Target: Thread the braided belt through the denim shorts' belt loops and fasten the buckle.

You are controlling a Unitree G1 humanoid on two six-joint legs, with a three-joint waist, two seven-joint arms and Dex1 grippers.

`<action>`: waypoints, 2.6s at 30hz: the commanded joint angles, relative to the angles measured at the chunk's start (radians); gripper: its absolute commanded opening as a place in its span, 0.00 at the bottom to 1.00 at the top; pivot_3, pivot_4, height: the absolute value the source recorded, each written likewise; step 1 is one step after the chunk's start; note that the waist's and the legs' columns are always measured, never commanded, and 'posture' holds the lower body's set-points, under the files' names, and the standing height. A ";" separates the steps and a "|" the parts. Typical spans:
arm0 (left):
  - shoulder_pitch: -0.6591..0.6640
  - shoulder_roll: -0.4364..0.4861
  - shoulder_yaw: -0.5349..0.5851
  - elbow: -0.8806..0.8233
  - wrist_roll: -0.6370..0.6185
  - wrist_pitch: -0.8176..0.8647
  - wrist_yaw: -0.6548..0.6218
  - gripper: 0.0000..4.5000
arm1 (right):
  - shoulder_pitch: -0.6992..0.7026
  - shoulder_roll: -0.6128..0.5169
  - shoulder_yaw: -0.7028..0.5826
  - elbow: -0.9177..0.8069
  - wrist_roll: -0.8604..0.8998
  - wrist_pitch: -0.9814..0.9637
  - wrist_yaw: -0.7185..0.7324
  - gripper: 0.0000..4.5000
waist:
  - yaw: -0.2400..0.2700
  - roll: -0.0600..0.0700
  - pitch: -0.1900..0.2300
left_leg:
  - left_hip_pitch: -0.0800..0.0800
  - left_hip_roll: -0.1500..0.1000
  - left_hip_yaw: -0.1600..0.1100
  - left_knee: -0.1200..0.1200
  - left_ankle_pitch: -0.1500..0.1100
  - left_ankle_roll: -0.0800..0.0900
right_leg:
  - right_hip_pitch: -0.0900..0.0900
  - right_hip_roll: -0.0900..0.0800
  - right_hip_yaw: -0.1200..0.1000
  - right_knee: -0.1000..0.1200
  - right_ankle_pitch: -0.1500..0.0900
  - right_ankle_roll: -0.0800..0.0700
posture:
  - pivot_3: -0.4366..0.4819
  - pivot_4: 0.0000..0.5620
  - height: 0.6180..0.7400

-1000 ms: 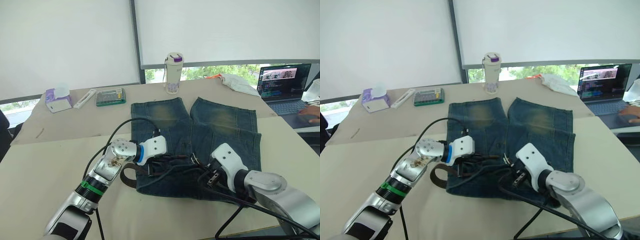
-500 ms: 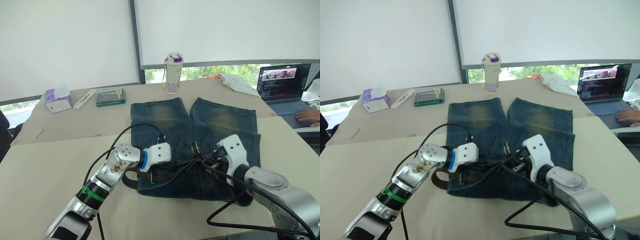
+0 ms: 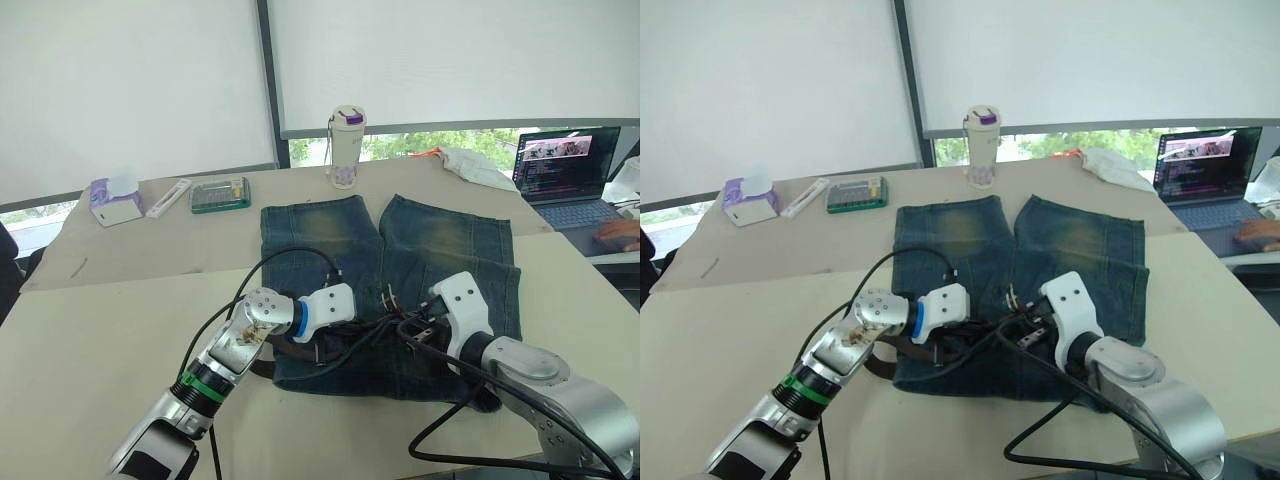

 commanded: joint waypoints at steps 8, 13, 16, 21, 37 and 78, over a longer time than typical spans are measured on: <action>0.027 -0.032 0.109 -0.068 -0.059 0.177 0.114 0.00 | 0.017 -0.059 0.059 -0.032 -0.051 -0.054 -0.030 0.00 | -0.001 0.000 0.000 | 0.000 0.000 0.000 0.000 0.000 0.000 | 0.000 0.000 0.000 0.000 0.000 0.000 | 0.48 0.27 1.00; 0.044 0.013 0.144 -0.175 -0.231 0.452 0.012 0.00 | 0.022 -0.210 0.186 -0.018 -0.167 -0.146 -0.043 0.00 | -0.002 0.000 0.000 | 0.000 0.000 0.000 0.000 0.000 0.000 | 0.000 0.000 0.000 0.000 0.000 0.000 | 0.48 0.27 1.00; 0.032 0.035 0.165 -0.230 -0.341 0.610 -0.019 0.00 | 0.015 -0.228 0.221 0.002 -0.211 -0.194 -0.063 0.00 | -0.003 0.000 0.000 | 0.000 0.000 0.000 0.000 0.000 0.000 | 0.000 0.000 -0.001 0.000 0.000 0.001 | 0.48 0.27 1.00; -0.020 -0.001 0.177 -0.231 -0.406 0.706 0.026 0.00 | 0.006 -0.218 0.253 0.022 -0.277 -0.254 -0.083 0.00 | 0.001 0.000 0.000 | 0.000 -0.001 0.000 0.001 0.000 0.000 | 0.001 0.000 -0.001 0.000 0.000 0.001 | 0.48 0.27 1.00; -0.086 -0.105 0.178 -0.156 -0.433 0.862 0.264 0.00 | 0.018 -0.232 0.337 0.010 -0.429 -0.309 -0.072 0.00 | 0.004 -0.001 0.000 | 0.000 -0.001 0.000 0.000 0.000 -0.001 | 0.000 -0.001 0.001 -0.001 0.000 0.001 | 0.48 0.27 1.00; -0.083 -0.086 0.125 -0.122 -0.416 0.750 0.345 0.00 | 0.064 -0.261 0.377 -0.029 -0.644 -0.376 0.010 0.00 | 0.003 -0.001 0.000 | 0.000 -0.001 0.001 0.000 0.000 -0.002 | -0.001 0.000 0.002 -0.002 0.000 0.001 | 0.48 0.27 1.00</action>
